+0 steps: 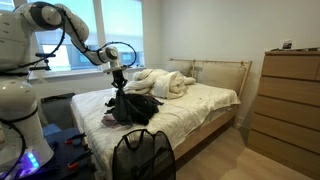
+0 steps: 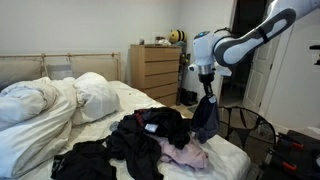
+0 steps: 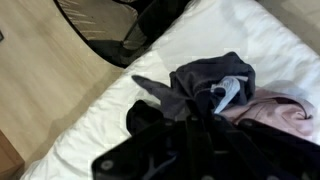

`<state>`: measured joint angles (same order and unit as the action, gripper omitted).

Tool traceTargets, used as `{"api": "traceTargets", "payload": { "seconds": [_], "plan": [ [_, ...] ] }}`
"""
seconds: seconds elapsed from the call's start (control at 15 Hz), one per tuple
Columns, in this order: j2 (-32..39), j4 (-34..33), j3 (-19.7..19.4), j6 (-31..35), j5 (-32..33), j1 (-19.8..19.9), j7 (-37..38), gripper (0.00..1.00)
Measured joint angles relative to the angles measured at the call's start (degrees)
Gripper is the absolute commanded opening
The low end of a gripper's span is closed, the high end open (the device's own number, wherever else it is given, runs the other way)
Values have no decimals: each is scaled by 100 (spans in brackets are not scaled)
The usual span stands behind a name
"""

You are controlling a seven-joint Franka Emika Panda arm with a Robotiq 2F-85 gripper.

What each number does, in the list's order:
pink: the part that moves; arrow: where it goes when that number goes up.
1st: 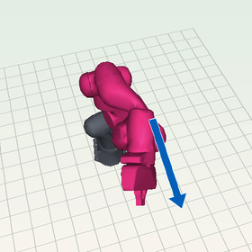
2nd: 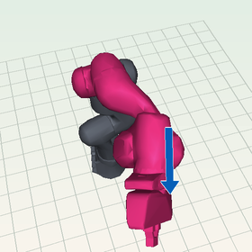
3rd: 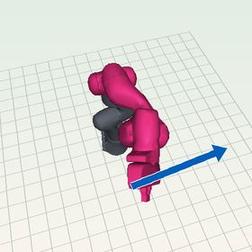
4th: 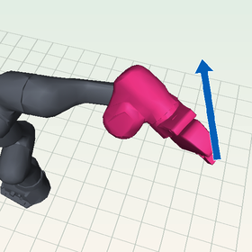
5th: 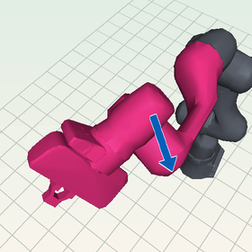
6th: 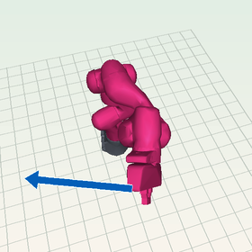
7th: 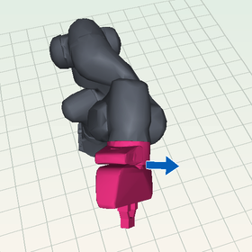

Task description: Put the grey clothing on the bed in the laundry hamper

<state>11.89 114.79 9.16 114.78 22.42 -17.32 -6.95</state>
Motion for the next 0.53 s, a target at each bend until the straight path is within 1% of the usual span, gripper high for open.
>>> {"api": "traceTargets", "payload": {
  "seconds": [0.27,0.53],
  "plan": [
    [-894,-294,258,-1256,38,-27,436,1],
    [-1654,-291,315,-2037,62,33,855,1]
  ]
}}
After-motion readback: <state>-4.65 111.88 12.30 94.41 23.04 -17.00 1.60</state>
